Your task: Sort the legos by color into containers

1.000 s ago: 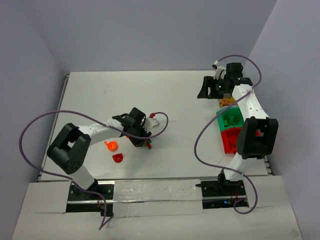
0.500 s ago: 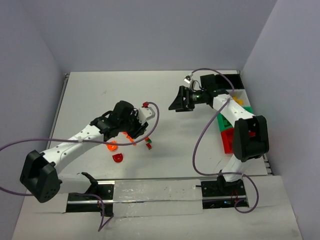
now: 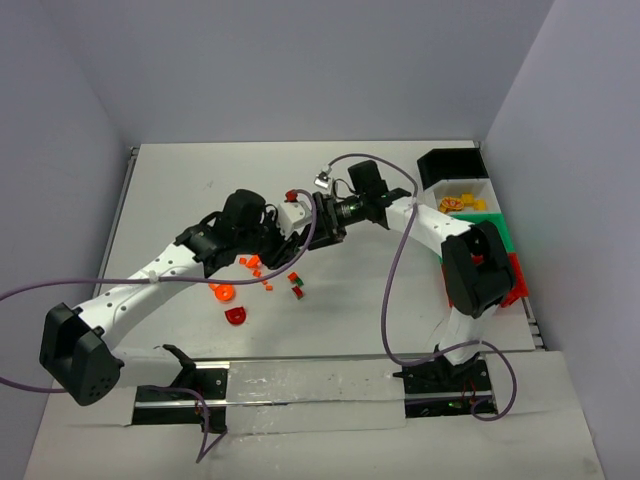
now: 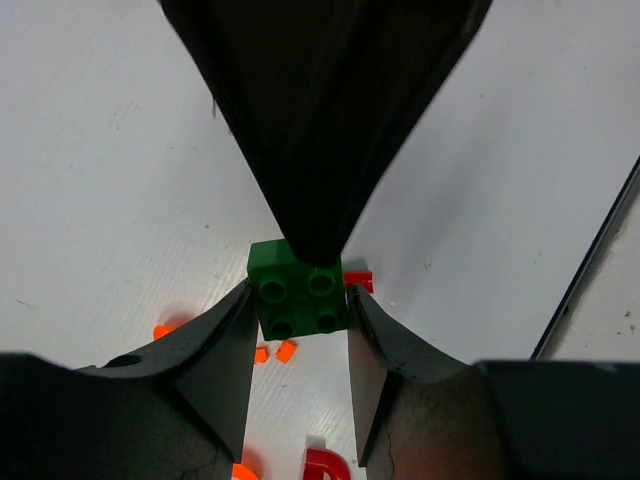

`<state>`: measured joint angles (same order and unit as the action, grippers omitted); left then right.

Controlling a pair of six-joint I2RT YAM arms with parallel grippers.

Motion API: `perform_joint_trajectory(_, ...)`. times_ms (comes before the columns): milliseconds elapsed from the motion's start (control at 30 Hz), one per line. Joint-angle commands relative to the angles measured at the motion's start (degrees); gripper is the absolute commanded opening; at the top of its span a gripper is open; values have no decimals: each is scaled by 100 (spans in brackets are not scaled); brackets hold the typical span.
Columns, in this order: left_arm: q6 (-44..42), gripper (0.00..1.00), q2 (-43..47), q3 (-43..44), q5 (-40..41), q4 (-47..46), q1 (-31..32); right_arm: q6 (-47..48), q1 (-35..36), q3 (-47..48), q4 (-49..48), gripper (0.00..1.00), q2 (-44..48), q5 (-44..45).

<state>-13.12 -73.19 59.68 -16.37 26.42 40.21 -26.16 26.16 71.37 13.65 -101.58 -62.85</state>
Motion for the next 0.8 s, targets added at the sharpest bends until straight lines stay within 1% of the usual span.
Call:
perform_joint_trajectory(0,148,9,15,298,-174,-19,31,15,214,250,19,79,-112,-161)
perform_joint_trajectory(100,161,9,23,288,-162,-24,31,69,283,257,32,77,-173,-186)
perform_joint_trajectory(233,163,9,21,269,-134,-52,31,70,382,272,6,70,-204,-218)
perform_joint_trajectory(300,169,9,9,257,-115,-70,37,47,419,278,-12,61,-216,-236)
perform_joint_trajectory(367,169,9,-5,250,-99,-91,38,-4,450,279,-76,55,-224,-281)
perform_joint_trajectory(400,169,9,-10,240,-89,-106,33,-30,471,273,-129,48,-229,-308)
perform_joint_trajectory(533,156,9,-46,201,-24,-150,36,-179,508,259,-298,30,-204,-465)
perform_joint_trajectory(600,152,11,-55,180,41,-163,31,-179,512,241,-320,13,-174,-539)
perform_joint_trajectory(633,148,16,-64,179,89,-146,31,-118,508,250,-268,5,-161,-578)
perform_joint_trajectory(667,147,32,-89,196,128,-100,35,-20,483,267,-121,0,-144,-625)
perform_joint_trajectory(700,155,47,-111,210,168,-48,37,90,444,262,25,0,-111,-649)
perform_joint_trajectory(733,161,55,-117,208,204,-12,31,208,400,239,96,0,-59,-649)
perform_joint_trajectory(767,167,66,-114,197,242,-5,29,278,334,210,170,0,-7,-647)
